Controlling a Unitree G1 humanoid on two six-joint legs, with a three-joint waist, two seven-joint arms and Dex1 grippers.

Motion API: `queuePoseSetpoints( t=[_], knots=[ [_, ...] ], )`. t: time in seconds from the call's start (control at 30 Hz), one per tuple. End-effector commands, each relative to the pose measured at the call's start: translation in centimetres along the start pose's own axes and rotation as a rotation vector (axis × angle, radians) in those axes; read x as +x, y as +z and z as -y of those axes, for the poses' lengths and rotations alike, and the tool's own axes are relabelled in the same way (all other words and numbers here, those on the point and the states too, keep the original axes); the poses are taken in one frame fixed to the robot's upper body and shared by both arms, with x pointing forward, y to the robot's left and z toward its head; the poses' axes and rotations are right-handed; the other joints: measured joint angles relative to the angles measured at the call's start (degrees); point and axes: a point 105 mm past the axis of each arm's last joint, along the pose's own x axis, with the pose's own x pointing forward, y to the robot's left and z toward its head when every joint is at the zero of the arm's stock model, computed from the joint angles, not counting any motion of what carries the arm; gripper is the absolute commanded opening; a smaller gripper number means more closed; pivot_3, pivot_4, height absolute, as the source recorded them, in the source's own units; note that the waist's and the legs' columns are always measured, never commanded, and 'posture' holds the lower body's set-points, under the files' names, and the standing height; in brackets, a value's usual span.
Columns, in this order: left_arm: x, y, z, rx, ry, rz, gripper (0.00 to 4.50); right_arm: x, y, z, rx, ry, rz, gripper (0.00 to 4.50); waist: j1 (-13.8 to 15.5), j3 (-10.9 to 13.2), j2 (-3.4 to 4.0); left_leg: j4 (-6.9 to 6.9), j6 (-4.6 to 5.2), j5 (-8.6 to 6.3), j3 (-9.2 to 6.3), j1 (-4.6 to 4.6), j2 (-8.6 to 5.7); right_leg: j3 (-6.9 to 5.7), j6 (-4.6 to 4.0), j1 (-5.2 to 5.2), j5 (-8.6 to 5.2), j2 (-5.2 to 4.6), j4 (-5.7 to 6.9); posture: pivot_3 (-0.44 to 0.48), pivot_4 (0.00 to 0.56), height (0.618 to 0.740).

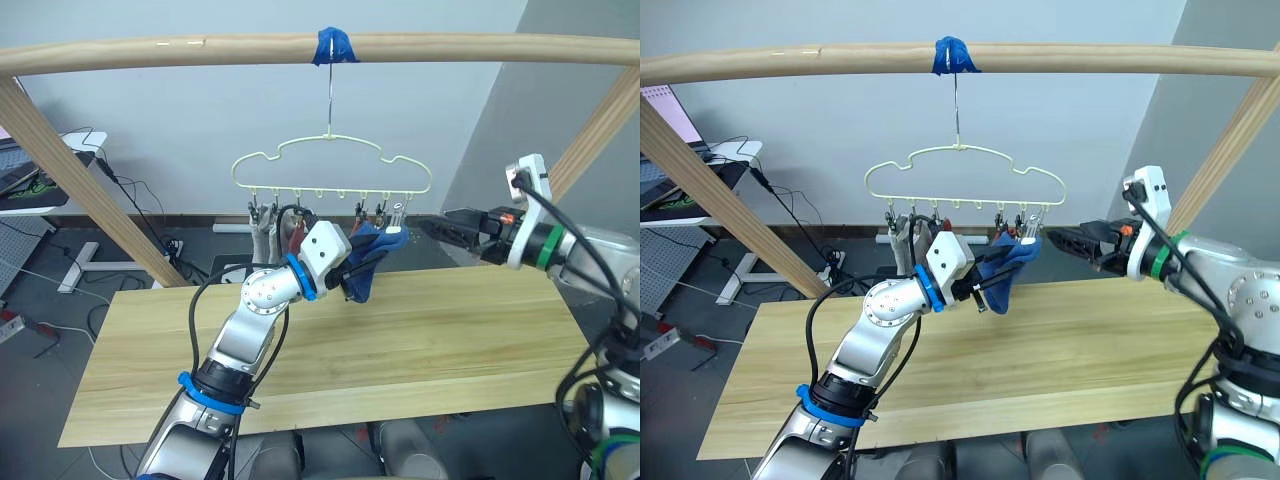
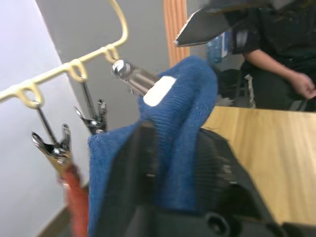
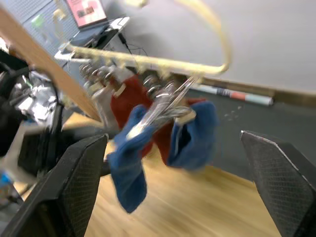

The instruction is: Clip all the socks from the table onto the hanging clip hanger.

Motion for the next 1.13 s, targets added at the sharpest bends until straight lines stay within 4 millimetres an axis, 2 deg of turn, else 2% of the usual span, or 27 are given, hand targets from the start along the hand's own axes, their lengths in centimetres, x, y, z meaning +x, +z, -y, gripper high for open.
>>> queuePoseSetpoints(
  t=[0.03, 0.13, 0.2, 0.27, 0.37, 0.43, 0.53, 0.6, 0.77, 0.93, 1.13],
  knots=[
    [-0.3, 0.6, -0.2, -0.062, -0.039, 0.009, 2.53, -1.0, 0.3, -0.8, -0.213, 0.013, 0.047, 4.50, 0.01, 0.00, -0.01, 0.00, 0.00, 0.00, -0.01, 0.00, 0.00, -0.01, 0.00, 0.00, 0.00, 0.00, 0.00, -0.196, 0.144, 0.740],
    [-0.9, 0.4, -0.2, -0.150, -0.073, -0.027, 3.39, -1.0, -1.2, -0.8, -0.377, 0.033, 0.044, 4.50, -0.24, 0.01, -0.02, 0.00, -0.01, -0.01, 0.02, 0.01, 0.00, -0.01, 0.01, 0.02, 0.00, 0.00, -0.09, -0.194, 0.145, 0.740],
    [-1.7, 0.4, -0.5, -0.192, -0.080, -0.043, 4.00, -0.7, -1.8, -0.8, -0.411, 0.043, 0.053, 4.50, -0.74, 0.03, -0.05, 0.00, -0.01, -0.01, 0.04, 0.01, 0.00, 0.00, 0.04, 0.03, 0.02, -0.01, -0.14, -0.185, 0.147, 0.740],
    [-3.2, 0.3, -1.1, -0.236, -0.072, -0.076, 4.45, -0.6, -2.1, 0.2, -0.421, -0.004, 0.089, 4.50, -1.05, 0.06, -0.10, 0.00, -0.01, -0.01, 0.06, 0.02, 0.01, 0.02, 0.04, 0.03, 0.02, -0.01, -0.14, -0.180, 0.150, 0.740],
    [-5.2, 0.2, -1.9, -0.275, -0.049, -0.113, 4.45, -0.5, -2.7, 0.6, -0.448, -0.026, 0.106, 4.50, -1.00, 0.06, -0.10, -0.02, -0.01, 0.00, 0.03, 0.05, 0.04, 0.01, 0.04, 0.03, 0.03, 0.01, -0.11, -0.171, 0.151, 0.740],
    [-7.2, 0.1, -2.7, -0.321, -0.017, -0.140, 4.45, -0.5, -3.0, 0.5, -0.498, -0.025, 0.117, 4.50, -0.81, 0.09, -0.12, -0.03, -0.01, -0.01, 0.02, 0.04, 0.04, -0.01, 0.03, 0.03, 0.02, 0.00, -0.12, -0.159, 0.154, 0.740],
    [-13.2, 0.4, -4.8, -0.433, 0.116, -0.174, 4.45, -0.6, -3.4, 0.1, -0.549, -0.031, 0.142, 4.50, -0.82, 0.16, -0.23, -0.08, -0.01, -0.01, 0.03, 0.04, 0.04, 0.00, 0.03, 0.03, 0.02, -0.01, -0.16, -0.122, 0.160, 0.740],
    [-15.9, 0.2, -5.6, -0.434, 0.215, -0.229, 4.45, -0.6, -3.5, 0.0, -0.558, -0.050, 0.160, 4.50, -0.68, 0.19, -0.25, -0.21, -0.02, -0.01, 0.03, 0.06, 0.13, -0.04, -0.02, -0.01, -0.01, 0.02, -0.17, -0.107, 0.160, 0.740],
    [-19.7, -1.1, -6.7, -0.405, 0.397, -0.326, 4.45, -0.1, -4.8, 0.2, -0.531, -0.078, 0.131, 4.50, 1.59, 0.24, -0.29, -0.18, -0.03, -0.02, 0.00, 0.07, 0.07, -0.05, -0.34, 0.04, -0.18, -0.05, -0.20, -0.056, 0.166, 0.740],
    [-21.3, -1.9, -6.5, -0.364, 0.468, -0.417, 4.45, 0.1, -5.7, 0.5, -0.493, -0.094, 0.116, 4.50, 4.28, 0.45, -0.49, -0.16, -0.04, -0.02, -0.02, 0.07, 0.06, -0.06, -0.37, 0.05, -0.18, -0.07, -0.21, -0.013, 0.179, 0.740],
    [-20.8, -2.2, -5.4, -0.383, 0.437, -0.408, 4.45, 0.1, -5.6, 1.0, -0.502, -0.111, 0.107, 4.50, 5.46, 0.61, -0.53, -0.19, -0.05, -0.03, -0.02, 0.06, 0.07, -0.08, -0.38, 0.05, -0.18, -0.09, -0.26, -0.009, 0.175, 0.740]
  ],
)
